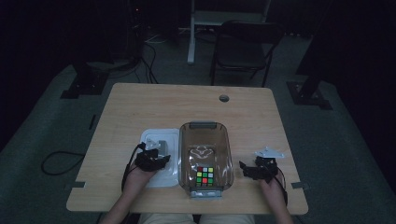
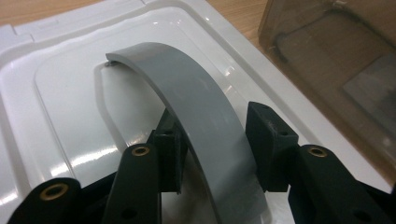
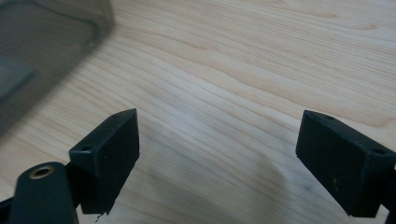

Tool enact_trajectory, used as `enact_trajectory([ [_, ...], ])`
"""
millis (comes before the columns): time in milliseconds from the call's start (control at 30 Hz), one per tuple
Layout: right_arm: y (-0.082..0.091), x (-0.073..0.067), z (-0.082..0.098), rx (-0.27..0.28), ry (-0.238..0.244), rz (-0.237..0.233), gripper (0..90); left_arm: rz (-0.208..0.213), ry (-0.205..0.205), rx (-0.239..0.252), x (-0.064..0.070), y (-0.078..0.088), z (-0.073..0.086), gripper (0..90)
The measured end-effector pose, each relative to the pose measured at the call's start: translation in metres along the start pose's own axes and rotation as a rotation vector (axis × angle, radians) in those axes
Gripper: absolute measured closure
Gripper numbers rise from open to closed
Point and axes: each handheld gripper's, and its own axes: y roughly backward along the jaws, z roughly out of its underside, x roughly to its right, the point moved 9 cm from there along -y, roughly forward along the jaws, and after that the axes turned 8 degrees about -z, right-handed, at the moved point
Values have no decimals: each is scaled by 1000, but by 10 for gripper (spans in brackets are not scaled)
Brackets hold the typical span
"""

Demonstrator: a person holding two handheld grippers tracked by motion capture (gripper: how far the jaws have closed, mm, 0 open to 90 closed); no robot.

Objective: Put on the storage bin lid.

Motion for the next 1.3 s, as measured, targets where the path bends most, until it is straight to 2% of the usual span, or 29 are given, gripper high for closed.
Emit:
enact_trajectory([
  [100, -1, -7, -1, 8, -3, -30, 134, -3, 15, 4, -4, 1, 0, 620],
  [367, 0, -25, -9, 31, 8, -80, 134, 24, 78, 17, -16, 5, 3, 678],
  [467, 0, -31, -12, 49, 14, -99, 134, 24, 86, 16, -21, 9, 3, 688],
  [600, -3, -38, -10, 31, 52, -102, 134, 5, 76, 23, -26, 15, 3, 696],
  [733, -5, -44, -9, 26, 53, -129, 133, -8, 84, 31, -34, 23, 2, 702],
  [833, -6, -46, -9, 25, 56, -140, 133, -8, 98, 30, -39, 28, 2, 705],
  [900, -6, -47, -9, 20, 72, -130, 133, -3, 105, 30, -42, 32, 2, 705],
  [1033, -8, -50, -6, 12, 71, -152, 133, 10, 119, 44, -47, 42, -1, 706],
  [1167, -9, -56, -8, 15, 83, -172, 133, 23, 150, 63, -52, 52, -6, 706],
  [1300, -10, -61, -9, 9, 99, -171, 133, 12, 137, 82, -54, 63, -12, 706],
])
